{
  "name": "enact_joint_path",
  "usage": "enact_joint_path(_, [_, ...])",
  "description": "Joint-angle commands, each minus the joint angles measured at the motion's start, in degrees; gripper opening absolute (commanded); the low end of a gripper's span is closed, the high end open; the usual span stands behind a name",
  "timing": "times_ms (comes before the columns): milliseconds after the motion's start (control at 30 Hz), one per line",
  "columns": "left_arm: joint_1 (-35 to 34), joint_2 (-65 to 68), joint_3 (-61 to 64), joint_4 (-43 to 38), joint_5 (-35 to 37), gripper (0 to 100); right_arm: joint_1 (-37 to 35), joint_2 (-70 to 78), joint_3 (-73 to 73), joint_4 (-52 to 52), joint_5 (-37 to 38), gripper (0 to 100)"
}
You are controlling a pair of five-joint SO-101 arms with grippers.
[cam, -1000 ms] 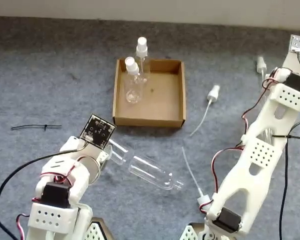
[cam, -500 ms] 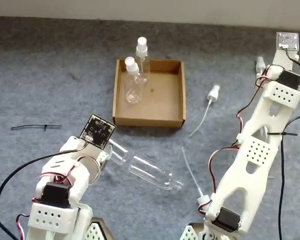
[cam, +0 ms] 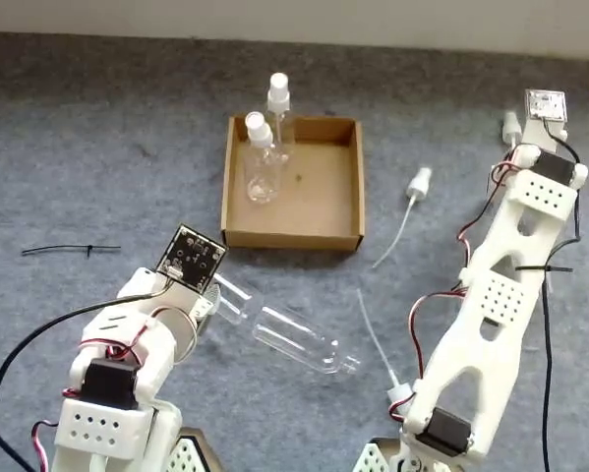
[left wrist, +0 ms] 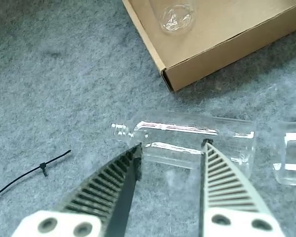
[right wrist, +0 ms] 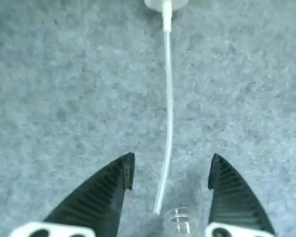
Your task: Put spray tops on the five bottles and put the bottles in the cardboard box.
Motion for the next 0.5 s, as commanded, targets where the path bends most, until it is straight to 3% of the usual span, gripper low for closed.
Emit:
enact_joint_path(0, [0.9,-0.5,-0.3,-1.0,0.5,18,-0.5,-2.1,-2.0,-1.2,0.4,15.9])
enact_joint_path(100, [0.9,-0.5,-0.3,-1.0,0.5,18,-0.5,-2.1,-2.0,-1.2,0.4,10.8])
enact_joint_path(467, [0.9,-0.5,-0.3,-1.0,0.4,18,-0.2,-2.1,-2.0,-4.1,0.4,10.5])
